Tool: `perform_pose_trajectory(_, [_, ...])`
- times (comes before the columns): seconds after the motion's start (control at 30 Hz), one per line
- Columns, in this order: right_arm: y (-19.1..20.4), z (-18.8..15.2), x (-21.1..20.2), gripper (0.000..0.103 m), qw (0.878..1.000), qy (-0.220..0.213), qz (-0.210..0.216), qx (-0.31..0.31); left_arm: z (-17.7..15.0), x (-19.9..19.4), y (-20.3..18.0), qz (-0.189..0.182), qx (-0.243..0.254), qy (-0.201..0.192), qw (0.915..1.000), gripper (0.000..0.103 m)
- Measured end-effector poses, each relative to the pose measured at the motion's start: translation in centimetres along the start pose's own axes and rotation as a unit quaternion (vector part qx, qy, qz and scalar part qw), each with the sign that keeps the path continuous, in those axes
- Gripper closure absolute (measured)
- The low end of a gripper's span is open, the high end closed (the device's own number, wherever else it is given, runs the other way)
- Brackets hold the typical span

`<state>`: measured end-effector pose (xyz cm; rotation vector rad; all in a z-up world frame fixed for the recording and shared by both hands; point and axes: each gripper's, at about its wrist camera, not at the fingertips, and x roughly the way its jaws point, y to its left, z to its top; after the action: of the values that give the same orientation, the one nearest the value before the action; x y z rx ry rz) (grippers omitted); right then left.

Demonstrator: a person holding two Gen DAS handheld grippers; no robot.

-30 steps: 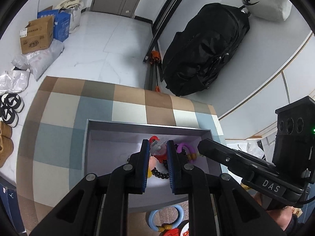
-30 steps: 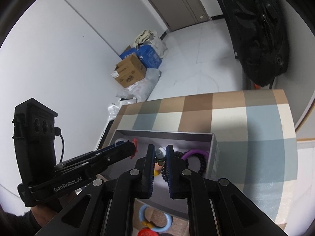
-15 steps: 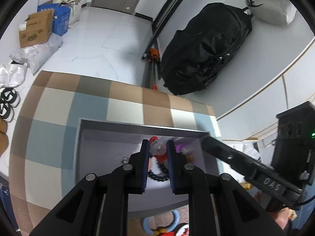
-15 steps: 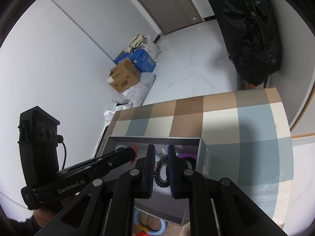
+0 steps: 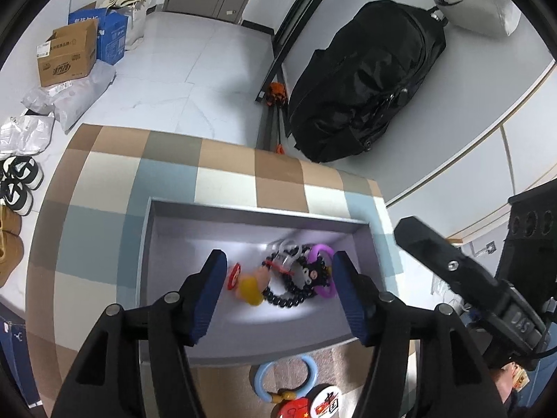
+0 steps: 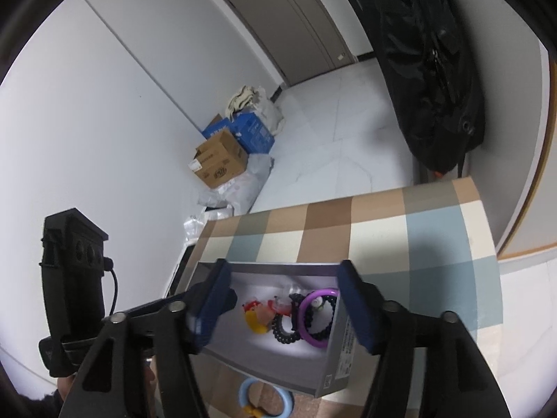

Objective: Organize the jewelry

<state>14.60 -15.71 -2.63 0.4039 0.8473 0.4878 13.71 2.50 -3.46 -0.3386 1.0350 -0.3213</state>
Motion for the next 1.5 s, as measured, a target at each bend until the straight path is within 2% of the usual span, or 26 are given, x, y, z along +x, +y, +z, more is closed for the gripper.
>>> perform_pose_trajectory(0.1, [0.1,-0.1,-0.2,0.029,1.000,-0.001,-0.002,-0.006,-0.3,-0.3,-0.3,0.010,0.011,-0.006,0.9999,0.045])
perform_pose_trajectory(0.23, [0.1,-0.3,-0.9,0.018,1.000,-0.014,-0.007,-0.014,-0.7,-1.3,-0.5,0.026,0.020,-0.015,0.9993,0.034])
perform_pose_trajectory(0.33, [-0.1,-0.5,-1.6,0.015,1.000,-0.019,0.001,-0.005,-1.1,-2.2,-0.5,0.019,0.021,-0.022,0.9993,0.033])
perform_pose_trajectory(0.47, [-0.1,-0.9,-2.6,0.006,0.999,-0.031,-0.007,-0.008,-1.9,-2.8,-0.9,0.022,0.036,-0.029,0.9987,0.032])
perform_pose_trajectory(0.57, [0.0,-1.2,-3.4,0.003,0.999,-0.035,-0.015,-0.017,-2.8,-2.9,-1.1,0.037,0.050,-0.030,0.9977,0.022])
perform_pose_trajectory(0.63, [0.0,-1.5,-3.7,0.000,0.999,-0.038,-0.020,-0.021,-3.5,-3.1,-1.1,0.048,0.056,-0.032,0.9968,0.021])
perform_pose_trajectory(0.83, [-0.3,-3.1,-4.2,0.000,0.999,-0.022,-0.035,-0.027,-5.1,-3.8,-0.4,0.044,0.059,-0.028,0.9969,0.021])
perform_pose_trajectory(1.07, [0.1,-5.2,-4.9,0.000,0.997,0.006,-0.048,-0.058,-7.2,-4.0,-0.5,0.069,0.087,-0.016,0.9937,0.021])
perform_pose_trajectory(1.17, [0.4,-6.3,-4.9,0.000,0.996,0.020,-0.049,-0.071,-7.8,-3.3,-0.4,0.093,0.097,-0.012,0.9909,0.021])
perform_pose_trajectory(1.43, [1.4,-8.4,-4.2,0.000,0.991,0.060,-0.040,-0.109,-8.1,-3.5,1.4,0.081,0.056,-0.005,0.9951,0.021])
perform_pose_trajectory(1.5, [1.5,-9.0,-3.9,0.004,0.990,0.072,-0.039,-0.117,-8.3,-3.6,1.4,0.084,0.057,-0.004,0.9949,0.021])
